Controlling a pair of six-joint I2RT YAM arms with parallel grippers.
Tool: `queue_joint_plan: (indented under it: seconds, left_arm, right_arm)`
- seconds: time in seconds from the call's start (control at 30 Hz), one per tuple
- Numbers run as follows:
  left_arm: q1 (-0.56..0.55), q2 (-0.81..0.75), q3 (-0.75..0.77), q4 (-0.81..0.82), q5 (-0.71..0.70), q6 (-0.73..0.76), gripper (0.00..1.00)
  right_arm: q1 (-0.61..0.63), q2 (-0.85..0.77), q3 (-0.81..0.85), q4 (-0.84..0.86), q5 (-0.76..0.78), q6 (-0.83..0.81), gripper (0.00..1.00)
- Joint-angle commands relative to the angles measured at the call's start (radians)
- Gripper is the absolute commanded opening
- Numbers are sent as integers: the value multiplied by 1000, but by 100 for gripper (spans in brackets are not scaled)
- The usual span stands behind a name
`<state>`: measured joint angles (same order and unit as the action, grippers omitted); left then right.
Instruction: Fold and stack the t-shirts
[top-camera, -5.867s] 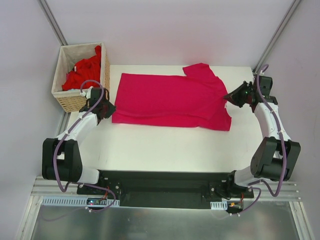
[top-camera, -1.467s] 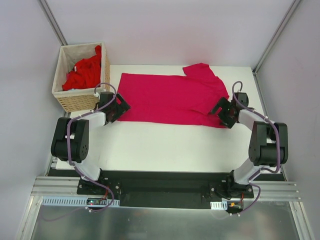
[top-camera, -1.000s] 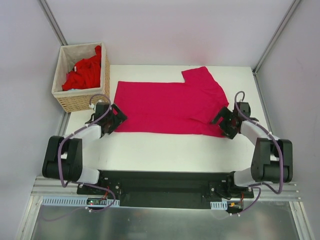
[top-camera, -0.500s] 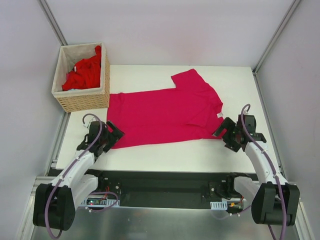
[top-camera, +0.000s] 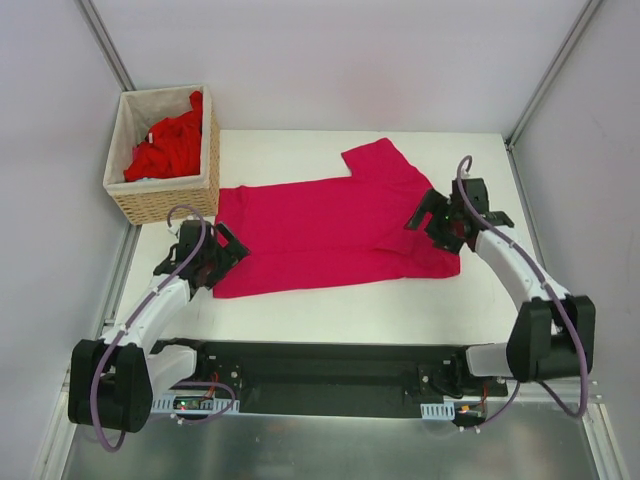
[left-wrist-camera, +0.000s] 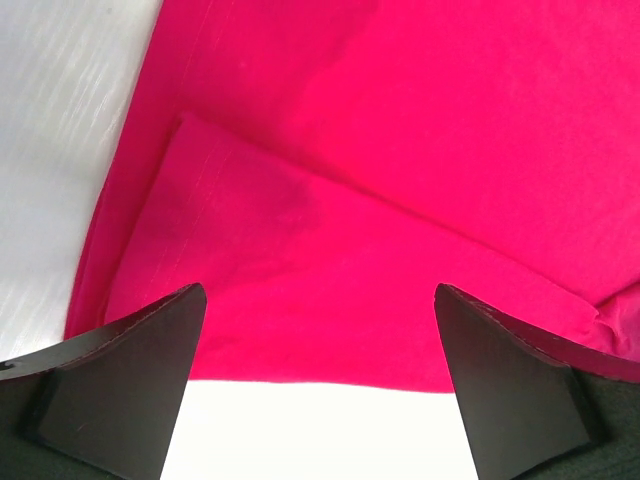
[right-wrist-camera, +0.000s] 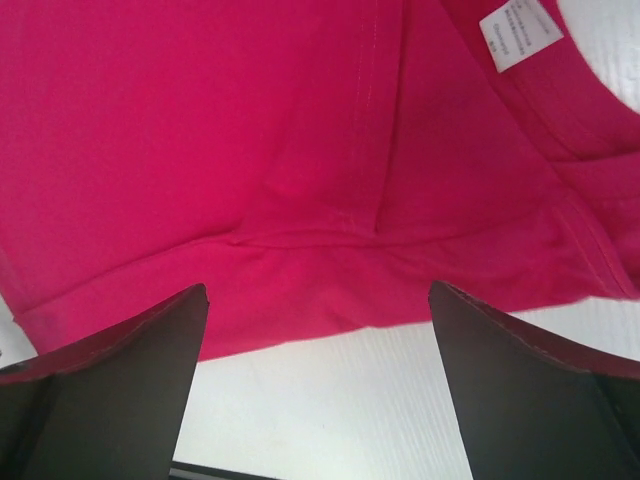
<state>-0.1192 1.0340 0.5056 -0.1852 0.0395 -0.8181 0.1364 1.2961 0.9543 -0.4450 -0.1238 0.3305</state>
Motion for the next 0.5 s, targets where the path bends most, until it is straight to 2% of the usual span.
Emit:
queue_joint_plan:
  seconds: [0.0,0.23,0.33,0.47]
  left_arm:
    - [-8,41,63,-11,-32,48,99]
    - [-8,93,85,3,-33,54,99]
    - [-8,107,83,10,-35,51,99]
    - [-8,124,77,20,-55,50,99]
  right_arm:
    - [25,123,37,60,-10,5,94]
    - [63,268,57,138,-17,30,84]
    - [80,310,73,141,-13,31,76]
    - [95,342,92,141,-5,35,58]
